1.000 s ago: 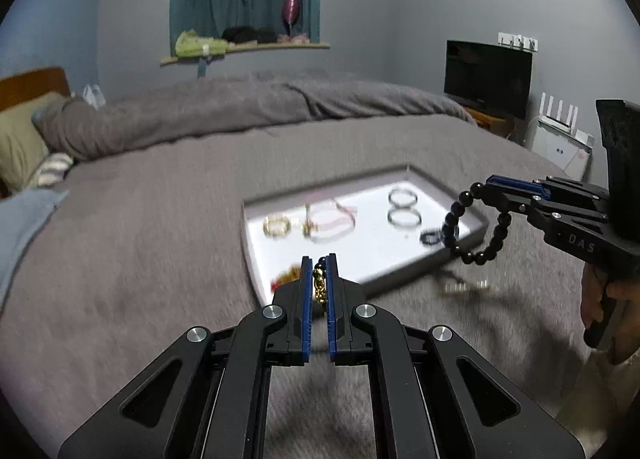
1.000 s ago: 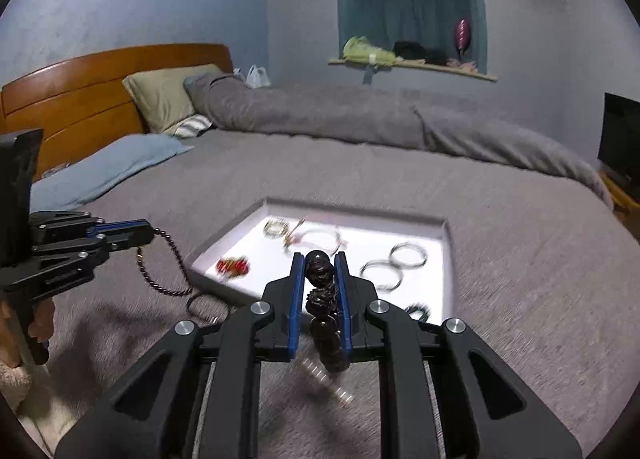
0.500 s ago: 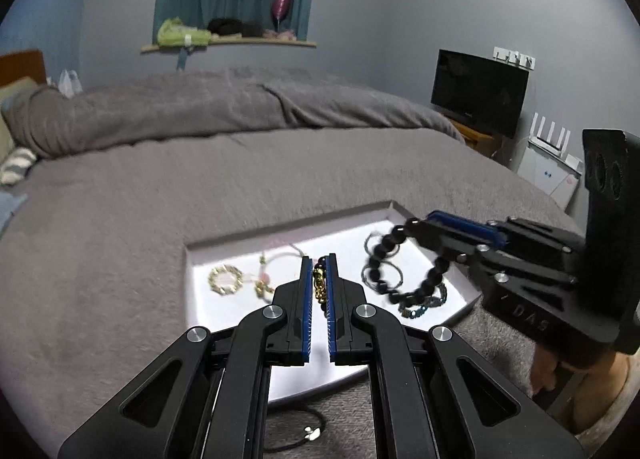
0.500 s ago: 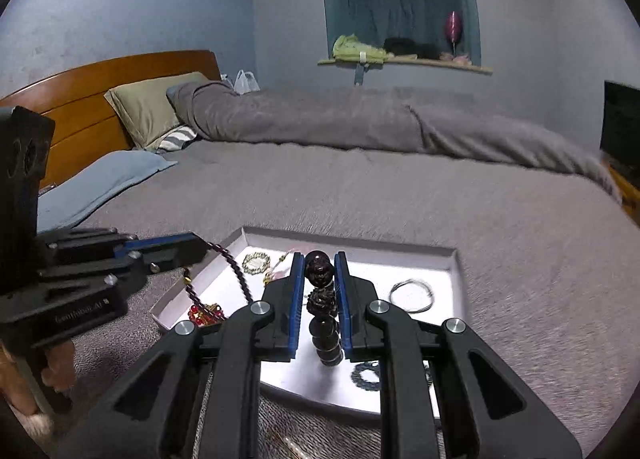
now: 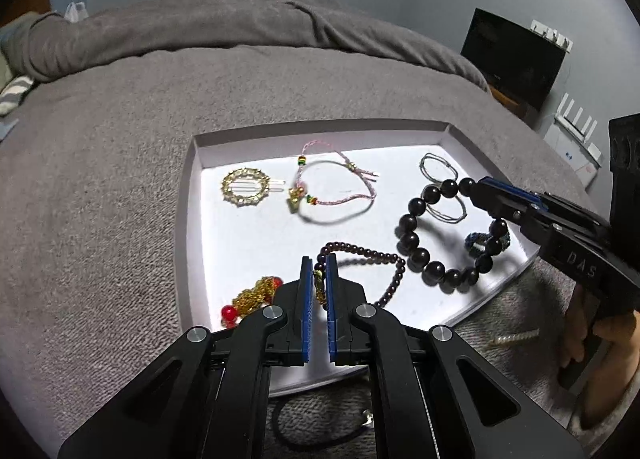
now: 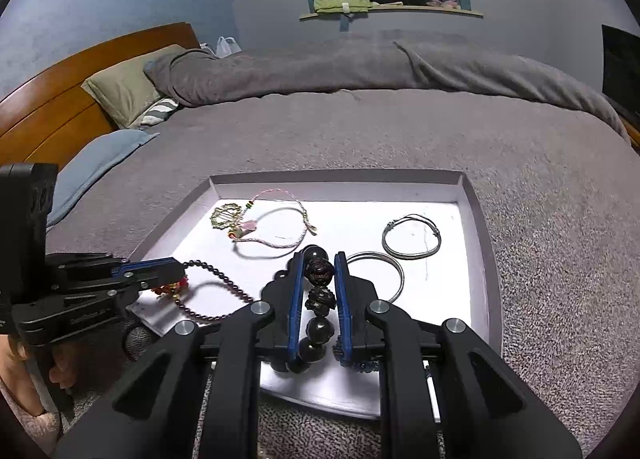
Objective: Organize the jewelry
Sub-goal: 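Carry both bead bracelets into the tray and open both tools, then lift both tools back toward the black hair tie and pearl clip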
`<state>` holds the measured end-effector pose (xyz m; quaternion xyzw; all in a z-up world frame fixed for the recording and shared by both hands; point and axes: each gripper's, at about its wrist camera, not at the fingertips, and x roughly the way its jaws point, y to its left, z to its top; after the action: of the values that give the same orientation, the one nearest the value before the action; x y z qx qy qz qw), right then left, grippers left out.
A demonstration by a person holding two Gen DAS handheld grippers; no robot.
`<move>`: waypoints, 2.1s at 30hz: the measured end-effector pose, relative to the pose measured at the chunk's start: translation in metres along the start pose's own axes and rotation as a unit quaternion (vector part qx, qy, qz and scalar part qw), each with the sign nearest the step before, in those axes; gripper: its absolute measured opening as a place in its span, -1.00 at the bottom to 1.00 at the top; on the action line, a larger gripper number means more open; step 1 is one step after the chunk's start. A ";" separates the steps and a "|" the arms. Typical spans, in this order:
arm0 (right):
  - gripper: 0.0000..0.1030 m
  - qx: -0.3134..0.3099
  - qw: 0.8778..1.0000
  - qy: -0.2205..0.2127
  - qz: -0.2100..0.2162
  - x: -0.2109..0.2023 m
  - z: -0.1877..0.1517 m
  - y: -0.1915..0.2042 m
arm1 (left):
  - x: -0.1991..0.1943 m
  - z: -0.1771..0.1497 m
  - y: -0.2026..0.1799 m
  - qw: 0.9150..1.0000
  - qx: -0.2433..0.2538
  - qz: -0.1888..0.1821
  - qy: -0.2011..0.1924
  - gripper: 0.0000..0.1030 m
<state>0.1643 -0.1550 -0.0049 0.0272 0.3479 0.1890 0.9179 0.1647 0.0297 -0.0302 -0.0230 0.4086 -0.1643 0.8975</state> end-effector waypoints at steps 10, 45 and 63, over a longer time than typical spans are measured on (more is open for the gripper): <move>-0.70 -0.002 0.999 0.034 0.012 0.012 -0.008 0.003 | 0.012 -0.004 -0.002 1.000 0.001 0.015 0.024 -0.86; -0.02 0.014 1.000 -0.007 -0.005 -0.007 -0.007 -0.005 | 0.001 -0.003 -0.001 0.999 0.009 0.034 -0.006 -0.03; 0.90 0.021 0.997 -0.058 -0.041 -0.033 -0.006 -0.014 | -0.016 -0.003 -0.004 0.995 0.027 0.090 -0.044 0.59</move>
<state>0.1422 -0.1800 0.0085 0.0430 0.2984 0.1417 0.9429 0.1516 0.0316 -0.0204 0.0308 0.3647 -0.0924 0.9260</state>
